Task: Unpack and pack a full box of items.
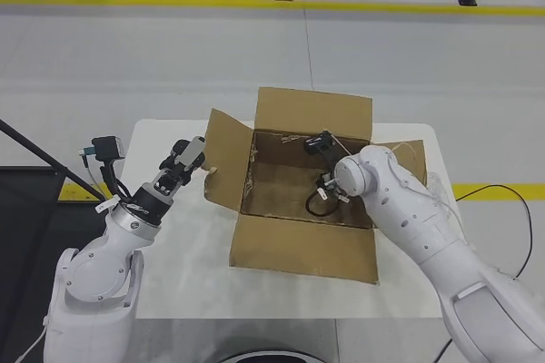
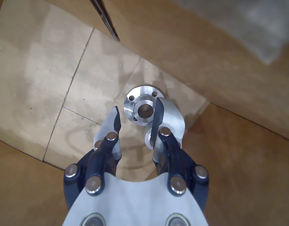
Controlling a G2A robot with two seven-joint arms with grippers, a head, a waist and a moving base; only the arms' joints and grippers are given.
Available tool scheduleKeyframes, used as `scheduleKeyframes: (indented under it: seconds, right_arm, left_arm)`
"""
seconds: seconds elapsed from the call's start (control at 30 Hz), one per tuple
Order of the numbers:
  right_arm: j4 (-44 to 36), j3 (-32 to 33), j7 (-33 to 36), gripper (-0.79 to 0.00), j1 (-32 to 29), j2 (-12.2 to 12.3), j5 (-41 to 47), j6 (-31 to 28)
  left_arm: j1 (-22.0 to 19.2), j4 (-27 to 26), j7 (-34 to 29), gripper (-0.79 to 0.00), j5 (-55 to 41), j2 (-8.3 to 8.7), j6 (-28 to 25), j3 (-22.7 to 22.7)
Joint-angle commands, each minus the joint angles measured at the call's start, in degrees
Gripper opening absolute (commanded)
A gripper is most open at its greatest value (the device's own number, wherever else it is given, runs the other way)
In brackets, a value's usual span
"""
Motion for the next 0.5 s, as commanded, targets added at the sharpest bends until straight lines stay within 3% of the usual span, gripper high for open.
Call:
scheduleKeyframes:
  seconds: [0.0,0.47]
  right_arm:
    - [0.45,0.08,-0.12,-0.453,-0.02,-0.19,0.03,-0.21]
    - [-3.79,2.69,-1.31,-0.437,-1.96,0.10,-2.78,-1.93]
  left_arm:
    - [0.00,0.00,0.00,0.000,0.00,0.00,0.00,0.00]
    - [0.00,0.00,0.00,0.000,0.00,0.00,0.00,0.00]
